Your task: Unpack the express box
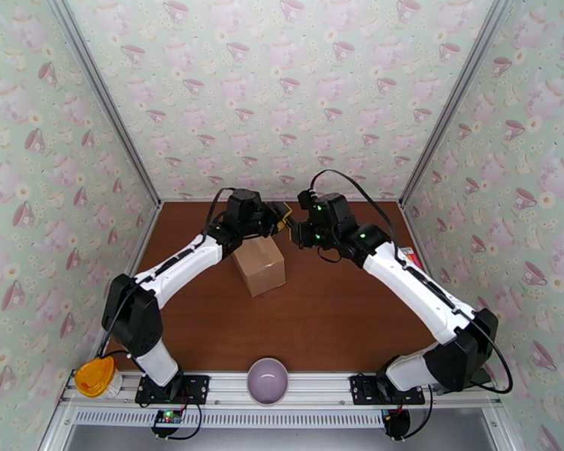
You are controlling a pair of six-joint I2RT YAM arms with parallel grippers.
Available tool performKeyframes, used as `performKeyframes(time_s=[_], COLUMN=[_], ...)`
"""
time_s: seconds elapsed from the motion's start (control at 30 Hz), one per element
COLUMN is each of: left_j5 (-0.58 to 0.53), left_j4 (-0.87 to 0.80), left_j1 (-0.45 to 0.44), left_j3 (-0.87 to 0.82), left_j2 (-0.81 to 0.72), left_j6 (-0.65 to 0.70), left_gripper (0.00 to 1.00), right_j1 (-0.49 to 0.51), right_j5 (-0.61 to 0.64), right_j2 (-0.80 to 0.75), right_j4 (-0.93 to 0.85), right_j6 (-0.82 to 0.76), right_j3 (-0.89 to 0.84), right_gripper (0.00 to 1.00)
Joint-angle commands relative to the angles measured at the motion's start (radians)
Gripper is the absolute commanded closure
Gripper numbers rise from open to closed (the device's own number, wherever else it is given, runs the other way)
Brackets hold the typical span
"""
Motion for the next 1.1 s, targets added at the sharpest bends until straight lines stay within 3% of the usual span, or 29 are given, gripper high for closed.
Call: performKeyframes(time_s=[0.0, 0.3, 0.5, 0.83, 1.07], left_j5=[0.037, 0.029, 0.028, 0.026, 0.027], left_j4=[0.109, 0.192, 0.262, 0.398, 0.41], left_j1=[-0.007, -0.006, -0.005, -0.003, -0.007], left_j3=[-0.003, -0.051, -0.085, -0.197, -0.174], left_j2=[-0.057, -0.066, -0.093, -0.171, -0.166], left_j6=[-0.002, -0.012, 0.017, 0.117, 0.151], left_gripper=[0.69, 0.5, 0.44, 0.59, 0.61], right_j1=[-0.009, -0.03, -0.051, -0.133, -0.133], right_j5=[-0.087, -0.106, -0.138, -0.34, -0.417], right_j2=[-0.029, -0.04, -0.05, -0.093, -0.081], right_j4=[0.036, 0.08, 0.12, 0.249, 0.289], right_j6=[0.061, 0.11, 0.162, 0.286, 0.322], right_j3=[-0.019, -0.069, -0.096, -0.158, -0.161], right_gripper=[1.0, 1.0, 1.0, 1.0, 1.0])
